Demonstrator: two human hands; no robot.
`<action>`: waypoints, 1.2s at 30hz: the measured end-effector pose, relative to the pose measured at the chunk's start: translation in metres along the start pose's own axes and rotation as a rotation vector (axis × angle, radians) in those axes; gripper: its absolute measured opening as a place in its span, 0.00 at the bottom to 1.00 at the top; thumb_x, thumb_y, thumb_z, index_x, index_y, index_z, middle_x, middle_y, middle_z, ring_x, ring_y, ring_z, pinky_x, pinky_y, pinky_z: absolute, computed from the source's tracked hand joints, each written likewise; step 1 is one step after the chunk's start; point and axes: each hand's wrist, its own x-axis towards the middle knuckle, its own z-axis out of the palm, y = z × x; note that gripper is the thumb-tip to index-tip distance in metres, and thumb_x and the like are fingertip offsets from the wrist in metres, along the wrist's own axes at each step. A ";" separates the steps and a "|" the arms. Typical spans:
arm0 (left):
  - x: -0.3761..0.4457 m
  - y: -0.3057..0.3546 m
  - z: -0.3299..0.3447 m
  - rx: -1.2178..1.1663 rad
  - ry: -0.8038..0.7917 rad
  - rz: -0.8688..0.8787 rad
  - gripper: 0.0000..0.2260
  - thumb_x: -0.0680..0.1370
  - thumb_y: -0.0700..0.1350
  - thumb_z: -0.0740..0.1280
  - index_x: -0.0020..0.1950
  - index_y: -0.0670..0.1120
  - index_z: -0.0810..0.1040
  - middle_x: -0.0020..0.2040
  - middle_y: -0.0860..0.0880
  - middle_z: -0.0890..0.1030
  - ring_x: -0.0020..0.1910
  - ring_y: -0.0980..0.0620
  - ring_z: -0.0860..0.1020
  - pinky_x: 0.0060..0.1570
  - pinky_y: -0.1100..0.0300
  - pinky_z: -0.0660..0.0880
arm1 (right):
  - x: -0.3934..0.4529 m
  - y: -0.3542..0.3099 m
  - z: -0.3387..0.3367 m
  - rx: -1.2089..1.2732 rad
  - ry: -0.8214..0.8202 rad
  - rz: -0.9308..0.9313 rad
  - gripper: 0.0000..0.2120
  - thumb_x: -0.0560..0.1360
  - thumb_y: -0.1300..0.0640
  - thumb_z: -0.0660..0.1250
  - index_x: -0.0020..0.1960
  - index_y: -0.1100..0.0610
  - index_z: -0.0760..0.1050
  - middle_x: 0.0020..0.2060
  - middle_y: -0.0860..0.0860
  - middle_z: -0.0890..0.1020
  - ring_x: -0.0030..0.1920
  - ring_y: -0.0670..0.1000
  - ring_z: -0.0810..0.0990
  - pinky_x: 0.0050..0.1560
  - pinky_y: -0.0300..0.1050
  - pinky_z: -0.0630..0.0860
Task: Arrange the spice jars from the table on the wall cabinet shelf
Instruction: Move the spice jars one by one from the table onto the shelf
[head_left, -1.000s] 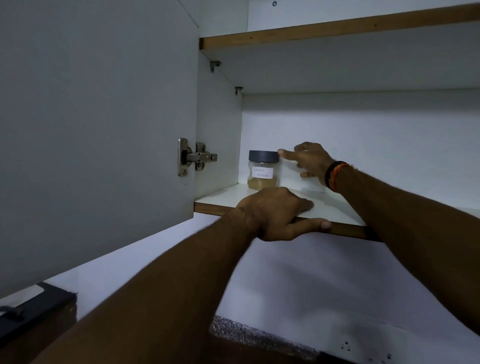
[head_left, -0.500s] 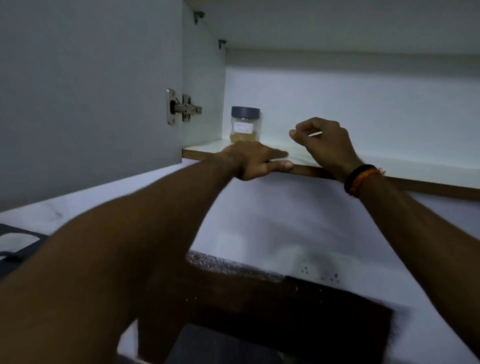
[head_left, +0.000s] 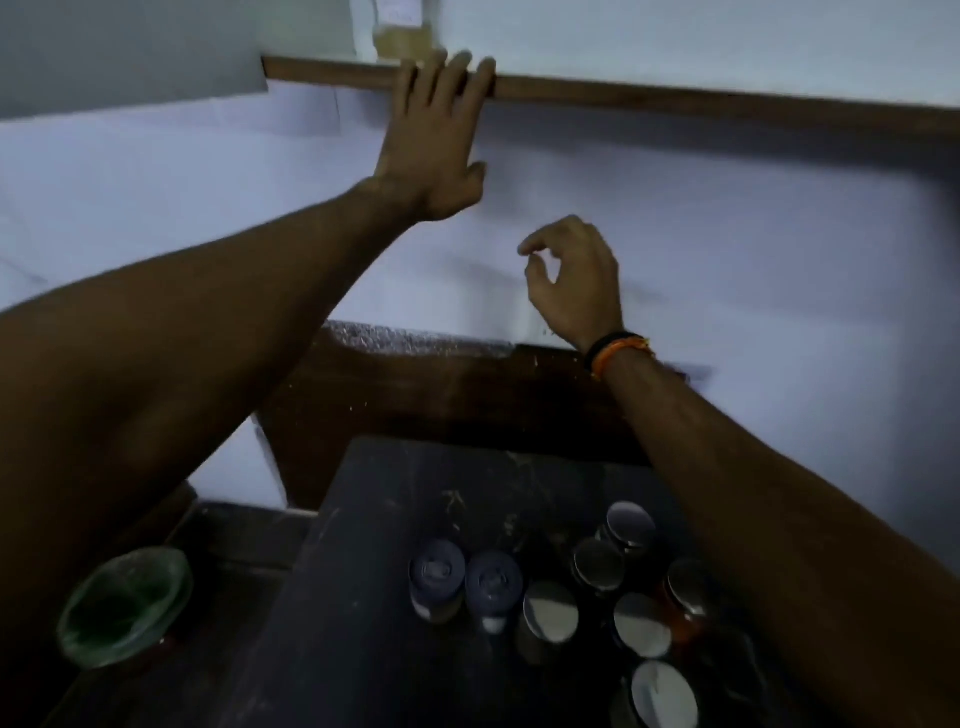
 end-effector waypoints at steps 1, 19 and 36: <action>-0.012 0.005 0.006 -0.040 0.026 0.002 0.35 0.77 0.52 0.62 0.81 0.43 0.55 0.81 0.37 0.55 0.79 0.35 0.54 0.75 0.39 0.53 | -0.019 0.004 0.005 0.005 -0.068 0.040 0.08 0.74 0.66 0.66 0.49 0.61 0.83 0.48 0.57 0.82 0.52 0.59 0.79 0.53 0.50 0.76; -0.350 0.073 0.195 -0.544 -1.125 -0.223 0.37 0.72 0.44 0.75 0.78 0.46 0.63 0.75 0.43 0.66 0.73 0.41 0.66 0.70 0.50 0.67 | -0.272 0.031 0.092 -0.043 -0.905 0.410 0.12 0.76 0.64 0.65 0.57 0.61 0.82 0.56 0.59 0.81 0.58 0.60 0.78 0.60 0.54 0.74; -0.378 0.078 0.232 -0.659 -1.024 -0.255 0.37 0.65 0.50 0.80 0.70 0.48 0.69 0.63 0.47 0.71 0.61 0.47 0.74 0.58 0.54 0.74 | -0.316 0.025 0.116 0.011 -0.865 0.485 0.15 0.74 0.60 0.66 0.60 0.58 0.79 0.55 0.56 0.79 0.57 0.57 0.76 0.55 0.51 0.75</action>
